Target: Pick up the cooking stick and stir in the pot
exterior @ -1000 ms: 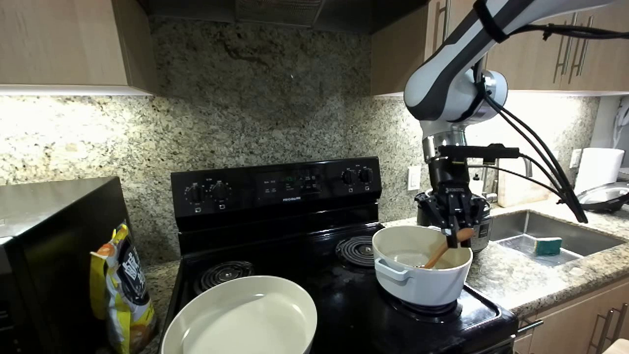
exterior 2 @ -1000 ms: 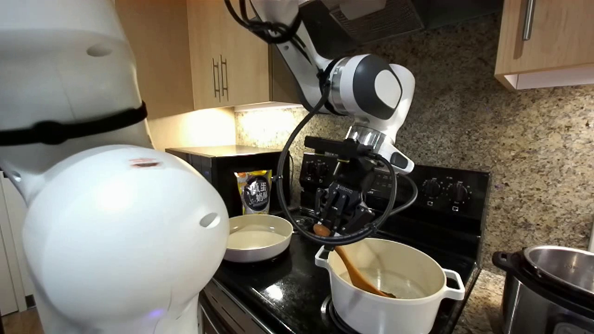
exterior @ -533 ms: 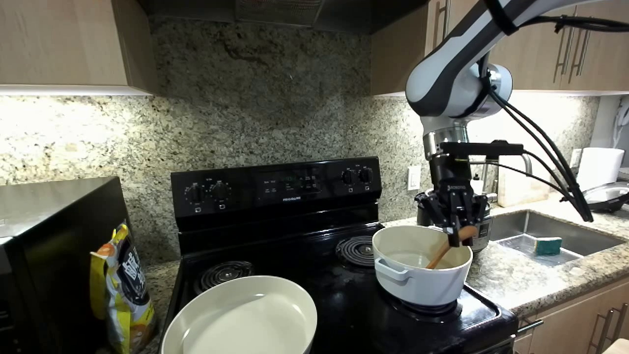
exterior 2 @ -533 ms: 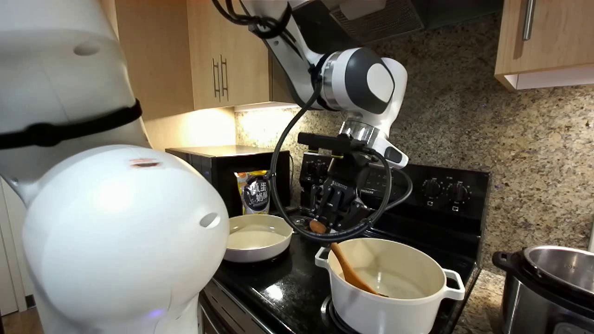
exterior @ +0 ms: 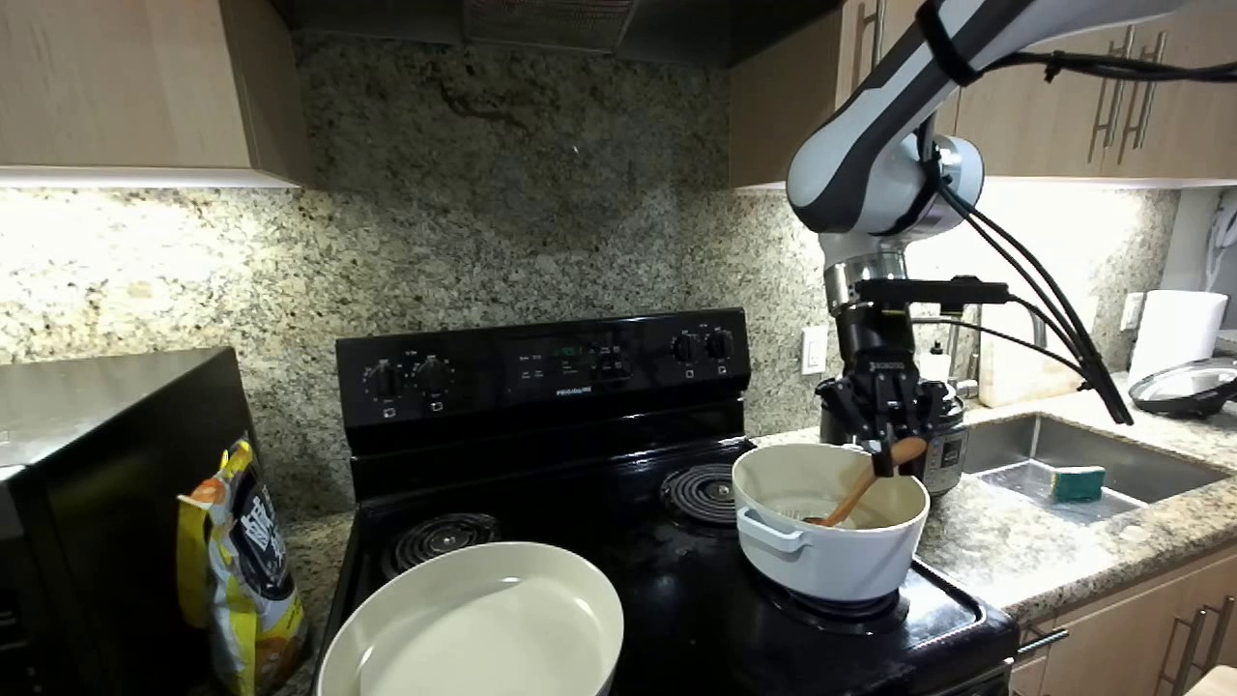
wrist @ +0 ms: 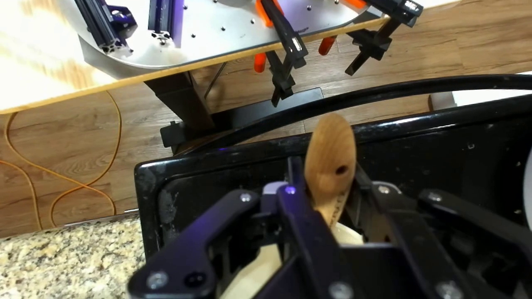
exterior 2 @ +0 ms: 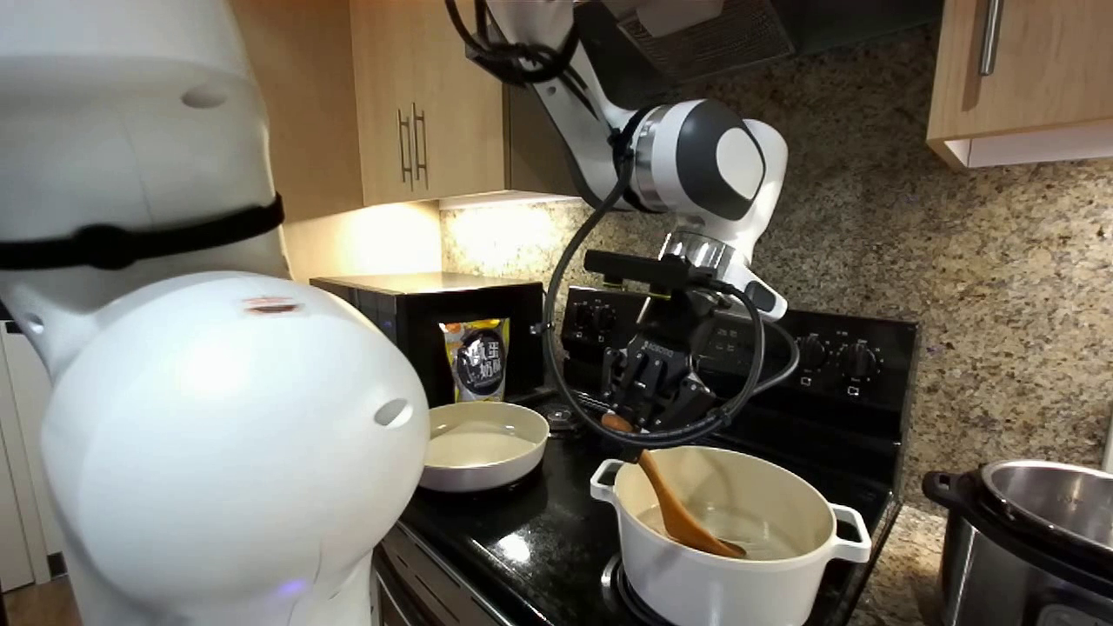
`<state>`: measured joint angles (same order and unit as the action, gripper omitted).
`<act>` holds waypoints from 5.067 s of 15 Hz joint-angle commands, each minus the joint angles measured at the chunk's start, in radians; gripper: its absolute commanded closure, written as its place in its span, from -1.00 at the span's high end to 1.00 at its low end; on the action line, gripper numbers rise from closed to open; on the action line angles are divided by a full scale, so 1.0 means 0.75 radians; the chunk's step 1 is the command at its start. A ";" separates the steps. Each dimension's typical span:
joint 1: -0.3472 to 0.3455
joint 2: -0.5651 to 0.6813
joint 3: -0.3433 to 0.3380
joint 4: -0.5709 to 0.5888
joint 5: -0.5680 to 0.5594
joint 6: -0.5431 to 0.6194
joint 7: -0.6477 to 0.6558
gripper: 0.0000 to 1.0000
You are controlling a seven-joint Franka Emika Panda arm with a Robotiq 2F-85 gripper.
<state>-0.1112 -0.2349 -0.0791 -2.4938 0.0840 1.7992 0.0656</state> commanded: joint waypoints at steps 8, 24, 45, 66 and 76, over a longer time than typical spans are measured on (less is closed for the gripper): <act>0.013 0.322 -0.012 0.258 0.012 -0.090 -0.073 -0.80; 0.090 -0.084 0.072 -0.192 -0.086 0.117 0.067 -0.80; 0.021 0.291 -0.057 0.172 -0.027 -0.022 -0.016 -0.80; 0.049 -0.033 0.009 -0.150 -0.087 0.066 0.056 -0.81; 0.031 0.039 -0.033 -0.054 -0.054 0.021 -0.026 -0.81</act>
<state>-0.0765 -0.2382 -0.0991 -2.5657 0.0357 1.8233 0.0800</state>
